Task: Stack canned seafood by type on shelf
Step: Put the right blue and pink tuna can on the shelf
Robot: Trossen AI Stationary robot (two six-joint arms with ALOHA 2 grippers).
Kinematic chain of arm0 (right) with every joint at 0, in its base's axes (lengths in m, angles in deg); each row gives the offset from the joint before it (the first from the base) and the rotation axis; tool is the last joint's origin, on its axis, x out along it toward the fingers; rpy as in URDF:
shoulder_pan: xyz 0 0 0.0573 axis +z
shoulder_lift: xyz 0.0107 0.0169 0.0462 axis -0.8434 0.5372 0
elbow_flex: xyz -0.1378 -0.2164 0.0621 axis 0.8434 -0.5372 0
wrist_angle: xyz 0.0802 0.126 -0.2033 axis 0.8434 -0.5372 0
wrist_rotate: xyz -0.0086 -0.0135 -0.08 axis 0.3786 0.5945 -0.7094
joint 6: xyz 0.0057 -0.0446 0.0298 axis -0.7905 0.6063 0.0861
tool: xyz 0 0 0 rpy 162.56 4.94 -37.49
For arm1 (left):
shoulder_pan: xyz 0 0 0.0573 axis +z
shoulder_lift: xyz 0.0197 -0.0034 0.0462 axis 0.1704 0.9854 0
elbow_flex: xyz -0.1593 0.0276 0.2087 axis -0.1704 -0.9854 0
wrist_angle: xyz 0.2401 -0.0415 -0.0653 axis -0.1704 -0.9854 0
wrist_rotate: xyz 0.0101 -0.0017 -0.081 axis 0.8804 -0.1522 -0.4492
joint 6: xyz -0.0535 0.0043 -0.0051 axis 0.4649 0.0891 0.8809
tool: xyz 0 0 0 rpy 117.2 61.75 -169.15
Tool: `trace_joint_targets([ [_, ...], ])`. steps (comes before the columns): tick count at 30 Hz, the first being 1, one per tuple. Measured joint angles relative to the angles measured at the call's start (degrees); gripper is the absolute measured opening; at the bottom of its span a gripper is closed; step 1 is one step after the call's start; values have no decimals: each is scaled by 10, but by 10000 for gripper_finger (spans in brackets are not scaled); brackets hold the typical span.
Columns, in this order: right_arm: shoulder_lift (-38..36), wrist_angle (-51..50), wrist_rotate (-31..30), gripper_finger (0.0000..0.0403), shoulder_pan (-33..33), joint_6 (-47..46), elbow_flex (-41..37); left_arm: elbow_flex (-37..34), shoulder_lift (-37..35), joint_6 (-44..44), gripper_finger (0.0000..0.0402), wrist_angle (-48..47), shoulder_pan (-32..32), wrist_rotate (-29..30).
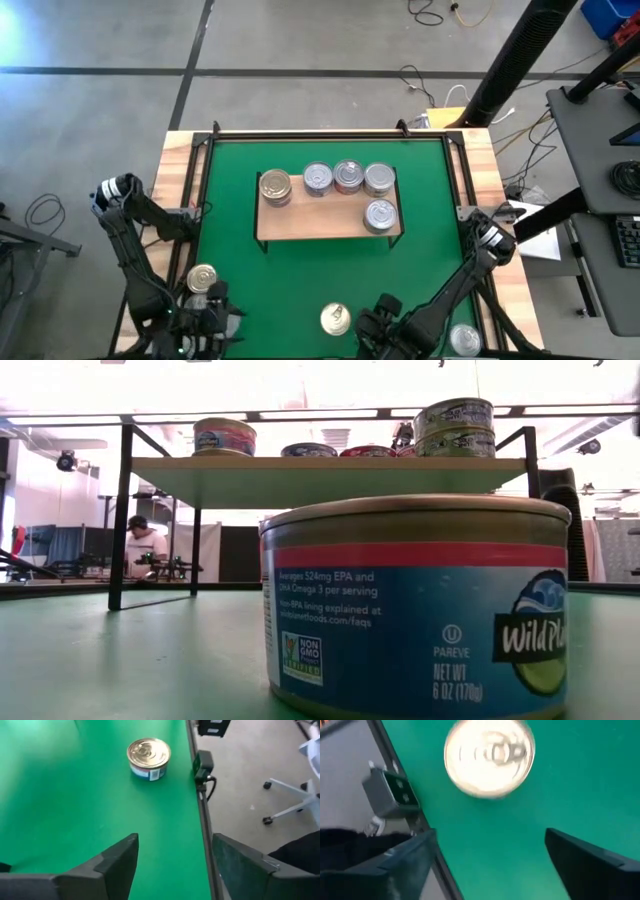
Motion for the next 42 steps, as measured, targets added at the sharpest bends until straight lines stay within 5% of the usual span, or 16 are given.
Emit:
trace_joint_targets([
  [3,6,0,33,392,0,-7,-5,0,12,0,242,4,19,-15],
  [8,24,1,36,386,0,-10,-5,0,30,-26,242,13,57,-37],
  [21,37,-25,-77,384,19,89,-18,2,111,-195,242,151,119,-66],
  [27,37,33,-82,384,34,135,-53,2,146,-145,243,170,191,-179],
  [33,37,120,-88,384,34,140,-113,14,169,-127,243,174,234,-178],
  [42,37,283,-193,384,33,197,-186,76,234,-115,243,157,240,-162],
])
